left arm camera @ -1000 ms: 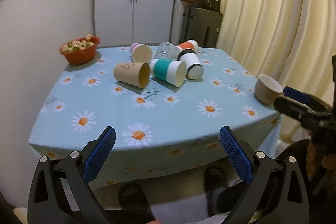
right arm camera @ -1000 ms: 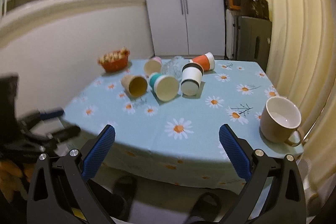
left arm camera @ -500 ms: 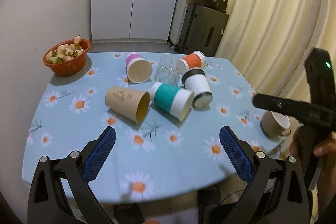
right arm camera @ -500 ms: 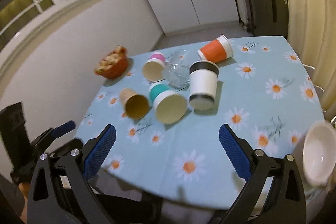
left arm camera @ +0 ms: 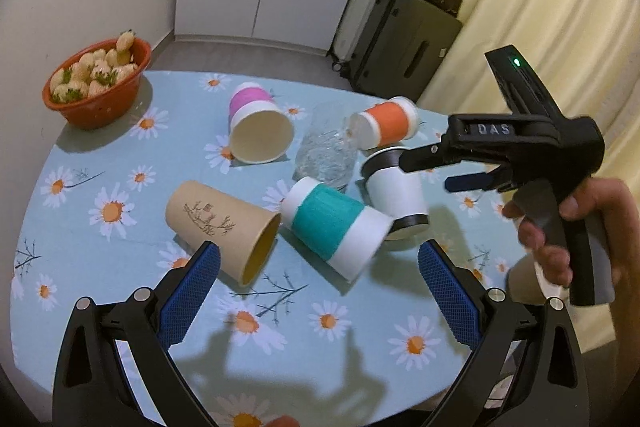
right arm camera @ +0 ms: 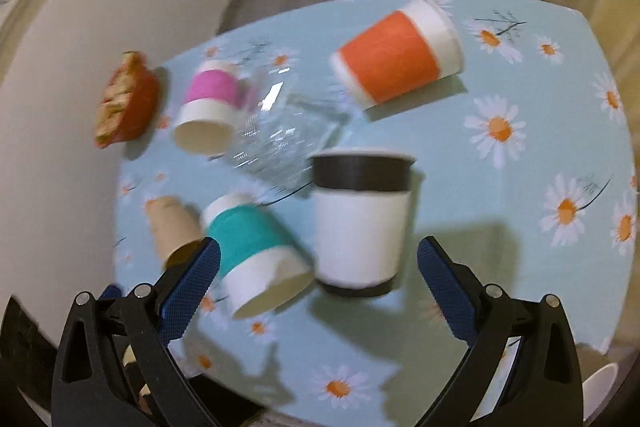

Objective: Flip cup upright
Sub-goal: 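Reach the right tool to the black-and-white paper cup and close on it, then lift the black-and-white cup with the right tool and rotate it, then grasp the black-and-white cup with the left tool while the right tool releases it, then lower the upright black-and-white cup onto the tablecloth with the left tool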

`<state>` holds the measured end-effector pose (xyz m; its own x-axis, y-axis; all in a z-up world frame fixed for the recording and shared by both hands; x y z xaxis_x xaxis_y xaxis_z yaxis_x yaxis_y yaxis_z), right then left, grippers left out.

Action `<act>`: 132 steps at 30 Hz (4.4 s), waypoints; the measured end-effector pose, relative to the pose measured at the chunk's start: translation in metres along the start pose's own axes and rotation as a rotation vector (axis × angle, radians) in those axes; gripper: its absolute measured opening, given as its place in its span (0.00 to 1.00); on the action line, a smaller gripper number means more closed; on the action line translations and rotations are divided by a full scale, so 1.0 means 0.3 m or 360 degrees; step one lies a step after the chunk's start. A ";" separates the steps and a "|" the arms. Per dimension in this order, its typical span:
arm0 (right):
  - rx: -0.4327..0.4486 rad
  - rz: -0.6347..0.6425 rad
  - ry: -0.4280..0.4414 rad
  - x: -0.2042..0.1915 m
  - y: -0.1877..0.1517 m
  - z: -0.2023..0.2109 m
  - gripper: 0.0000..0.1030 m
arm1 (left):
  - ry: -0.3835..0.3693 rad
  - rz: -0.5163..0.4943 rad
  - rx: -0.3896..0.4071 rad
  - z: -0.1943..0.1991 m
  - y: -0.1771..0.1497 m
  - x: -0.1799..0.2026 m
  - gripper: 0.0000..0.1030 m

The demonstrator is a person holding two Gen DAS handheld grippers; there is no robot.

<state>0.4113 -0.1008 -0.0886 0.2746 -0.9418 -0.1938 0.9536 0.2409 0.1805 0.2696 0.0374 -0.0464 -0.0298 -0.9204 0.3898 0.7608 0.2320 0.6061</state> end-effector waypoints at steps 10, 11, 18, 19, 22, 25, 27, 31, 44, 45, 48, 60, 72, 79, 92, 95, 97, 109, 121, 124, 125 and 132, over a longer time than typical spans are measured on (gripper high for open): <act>-0.0143 0.0003 -0.0168 0.028 0.044 -0.134 0.63 | 0.0004 0.0006 -0.0062 -0.041 -0.020 -0.037 0.94; -0.0148 0.0012 -0.0181 0.028 0.043 -0.142 0.61 | -0.0001 0.0000 -0.0065 -0.042 -0.019 -0.034 0.94; -0.0147 0.0029 -0.0208 0.029 0.051 -0.135 0.60 | 0.0018 -0.0035 -0.0102 -0.055 -0.038 -0.032 0.94; -0.0140 0.0033 -0.0219 0.027 0.048 -0.125 0.60 | 0.0021 -0.0044 -0.0105 -0.053 -0.042 -0.032 0.94; -0.0112 0.0031 -0.0234 0.030 0.031 -0.073 0.60 | 0.0023 -0.0050 -0.0105 -0.044 -0.053 -0.034 0.94; -0.0101 0.0029 -0.0247 0.039 -0.012 -0.008 0.60 | -0.0002 -0.0038 -0.0096 -0.025 -0.063 -0.032 0.94; -0.0090 0.0033 -0.0237 0.032 -0.053 0.042 0.60 | -0.0021 -0.0038 -0.0096 -0.007 -0.077 -0.026 0.94; -0.0075 0.0062 -0.0176 -0.015 -0.182 0.146 0.60 | -0.0076 -0.0025 -0.0099 0.018 -0.106 -0.014 0.94; -0.0217 0.0029 -0.0097 -0.150 -0.481 0.005 0.60 | -0.0072 0.0106 -0.0150 0.098 -0.282 -0.090 0.94; -0.0223 0.0030 -0.0101 -0.153 -0.486 -0.010 0.60 | -0.0069 0.0105 -0.0152 0.105 -0.292 -0.092 0.94; -0.0234 0.0016 -0.0115 -0.158 -0.495 -0.044 0.60 | -0.0064 0.0120 -0.0169 0.117 -0.327 -0.103 0.94; -0.0254 0.0030 -0.0138 -0.167 -0.514 -0.097 0.61 | -0.0105 0.0074 -0.0188 0.104 -0.337 -0.065 0.94; -0.0201 -0.0008 -0.0052 -0.138 -0.512 -0.010 0.67 | -0.0067 0.0005 -0.0247 0.071 -0.363 -0.039 0.94; -0.0043 -0.0046 0.0093 -0.088 -0.540 0.142 0.67 | -0.0117 0.0055 -0.0343 0.022 -0.367 -0.022 0.94; 0.0342 -0.0185 0.0473 0.062 -0.770 0.361 0.67 | -0.0205 0.0162 -0.0573 -0.075 -0.262 0.179 0.93; 0.0384 -0.0192 0.0478 0.096 -0.816 0.374 0.67 | -0.0134 0.0153 -0.0635 -0.117 -0.271 0.203 0.93; 0.0429 -0.0205 0.0491 0.119 -0.841 0.388 0.67 | -0.0113 0.0174 -0.0655 -0.142 -0.278 0.209 0.93; 0.0398 -0.0221 0.0585 0.166 -0.888 0.313 0.67 | 0.0039 0.0209 -0.0745 -0.247 -0.310 0.217 0.66; 0.0363 -0.0215 0.0643 0.146 -0.897 0.274 0.67 | 0.0073 0.0162 -0.0723 -0.237 -0.294 0.230 0.62; 0.0373 -0.0207 0.0653 0.133 -0.895 0.272 0.67 | 0.0072 0.0142 -0.0686 -0.204 -0.284 0.239 0.62; 0.0384 -0.0199 0.0655 0.128 -0.893 0.274 0.67 | 0.0078 0.0130 -0.0665 -0.189 -0.280 0.240 0.62; 0.0494 -0.0159 0.0710 0.090 -0.854 0.302 0.67 | 0.0118 -0.0096 -0.0278 -0.024 -0.237 0.282 0.62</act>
<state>0.1632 -0.2092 -0.0528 0.2748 -0.7495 -0.6023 0.9151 0.0117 0.4030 0.2178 -0.0593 -0.0615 -0.0356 -0.9532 0.3002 0.8602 0.1237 0.4947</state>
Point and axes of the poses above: each gripper's, at about its wrist camera, not at the fingertips, and z roughly against the way its jaws point, x to its right, y to its top, the point moved 6 cm from there along -z, roughly the way its jaws point, and after that the axes turned 9 degrees about -y, right-handed, at the moved point
